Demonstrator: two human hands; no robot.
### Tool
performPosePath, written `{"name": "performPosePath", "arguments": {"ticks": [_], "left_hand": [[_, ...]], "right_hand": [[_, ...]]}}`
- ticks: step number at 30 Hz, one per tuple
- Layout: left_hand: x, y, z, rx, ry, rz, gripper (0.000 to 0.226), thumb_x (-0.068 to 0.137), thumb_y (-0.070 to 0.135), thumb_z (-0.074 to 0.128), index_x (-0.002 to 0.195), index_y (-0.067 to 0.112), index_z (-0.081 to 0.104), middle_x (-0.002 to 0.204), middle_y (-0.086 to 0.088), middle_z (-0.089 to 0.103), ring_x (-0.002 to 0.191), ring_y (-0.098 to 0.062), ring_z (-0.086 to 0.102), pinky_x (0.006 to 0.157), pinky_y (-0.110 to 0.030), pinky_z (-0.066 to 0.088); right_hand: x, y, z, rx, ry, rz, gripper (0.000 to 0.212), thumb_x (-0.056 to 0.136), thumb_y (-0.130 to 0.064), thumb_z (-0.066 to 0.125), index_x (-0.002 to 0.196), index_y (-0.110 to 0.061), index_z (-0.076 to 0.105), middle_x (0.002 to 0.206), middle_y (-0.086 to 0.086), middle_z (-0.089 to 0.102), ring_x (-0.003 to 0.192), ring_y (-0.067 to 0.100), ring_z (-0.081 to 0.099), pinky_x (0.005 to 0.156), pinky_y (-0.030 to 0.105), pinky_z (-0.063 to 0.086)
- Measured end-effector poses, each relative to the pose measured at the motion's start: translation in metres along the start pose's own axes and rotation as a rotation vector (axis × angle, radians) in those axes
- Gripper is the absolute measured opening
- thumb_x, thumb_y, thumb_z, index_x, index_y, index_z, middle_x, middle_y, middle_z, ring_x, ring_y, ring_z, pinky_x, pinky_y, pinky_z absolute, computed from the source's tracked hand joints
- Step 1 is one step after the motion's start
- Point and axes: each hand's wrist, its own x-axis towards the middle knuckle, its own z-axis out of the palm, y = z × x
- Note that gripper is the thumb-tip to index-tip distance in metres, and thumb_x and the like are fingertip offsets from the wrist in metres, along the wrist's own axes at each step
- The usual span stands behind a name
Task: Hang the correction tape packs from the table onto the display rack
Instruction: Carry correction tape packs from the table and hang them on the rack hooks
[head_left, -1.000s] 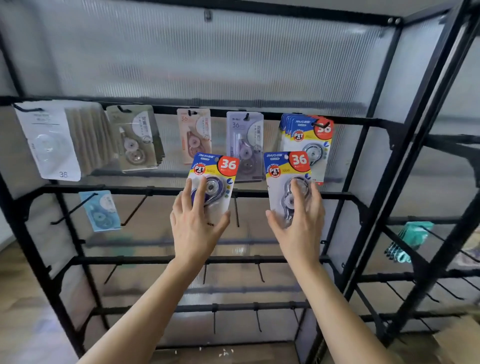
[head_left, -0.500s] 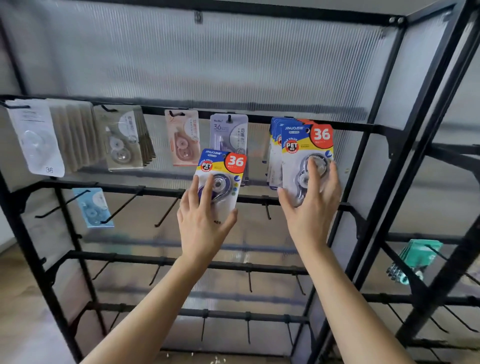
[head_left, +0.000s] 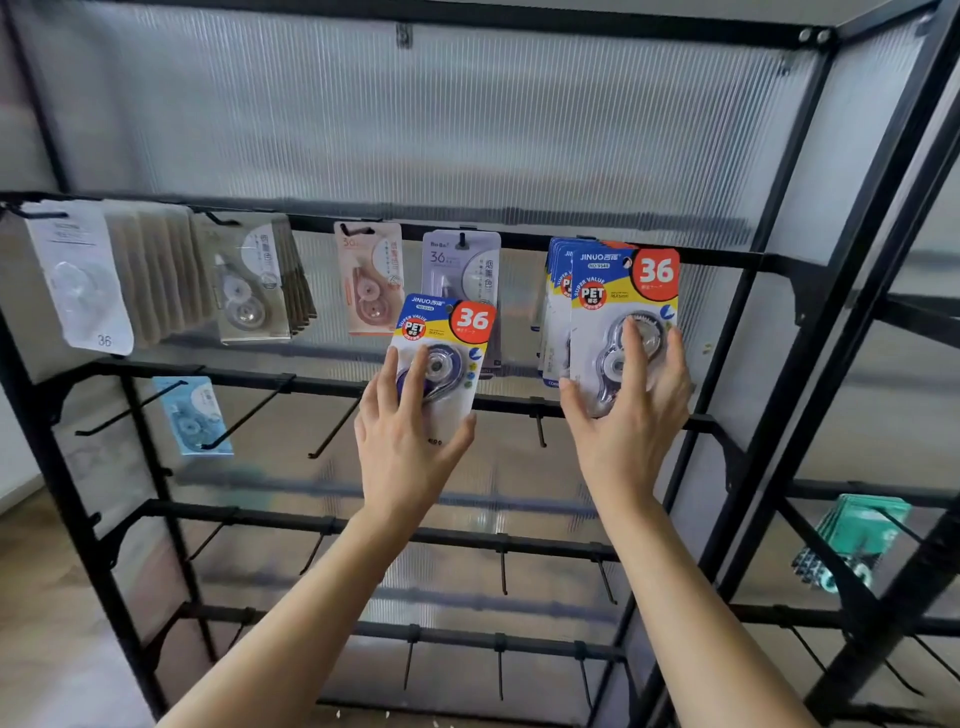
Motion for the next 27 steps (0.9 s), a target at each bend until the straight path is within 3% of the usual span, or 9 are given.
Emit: {"name": "performPosePath", "arguments": {"ticks": [10, 19, 23, 27], "left_hand": [[0.006, 0.0, -0.003, -0.001, 0.002, 0.01, 0.081, 0.081, 0.044, 0.069, 0.149, 0.026, 0.028, 0.156, -0.007, 0.024, 0.138, -0.029, 0.025, 0.108, -0.047, 0.027], [0.005, 0.018, -0.006, -0.034, 0.002, 0.062, 0.08, 0.081, 0.041, 0.07, 0.148, 0.026, 0.028, 0.156, -0.006, 0.024, 0.137, -0.029, 0.026, 0.107, -0.044, 0.026], [0.0, 0.039, -0.005, -0.069, -0.003, 0.109, 0.082, 0.082, 0.041, 0.069, 0.148, 0.029, 0.023, 0.157, -0.006, 0.022, 0.139, -0.029, 0.025, 0.108, -0.044, 0.026], [-0.002, 0.067, 0.0, -0.097, -0.012, 0.144, 0.08, 0.079, 0.049, 0.059, 0.148, 0.027, 0.025, 0.157, -0.006, 0.022, 0.14, -0.029, 0.026, 0.109, -0.043, 0.025]], "right_hand": [[0.012, 0.003, 0.021, -0.028, -0.135, 0.078, 0.072, 0.073, -0.031, 0.08, 0.133, -0.005, 0.051, 0.142, 0.029, 0.036, 0.127, 0.048, 0.037, 0.096, 0.057, 0.038], [0.005, 0.01, 0.029, -0.093, -0.362, 0.055, 0.079, 0.083, -0.019, 0.071, 0.148, -0.017, 0.027, 0.154, 0.024, 0.012, 0.14, 0.043, 0.018, 0.108, 0.055, 0.028], [-0.009, 0.015, 0.014, -0.049, -0.319, 0.064, 0.072, 0.084, -0.015, 0.07, 0.146, -0.014, 0.033, 0.153, 0.024, 0.018, 0.139, 0.044, 0.025, 0.108, 0.056, 0.03], [-0.019, 0.026, -0.004, -0.002, -0.412, 0.066, 0.068, 0.087, -0.016, 0.066, 0.147, -0.013, 0.031, 0.153, 0.021, 0.02, 0.142, 0.037, 0.021, 0.112, 0.051, 0.026]]}}
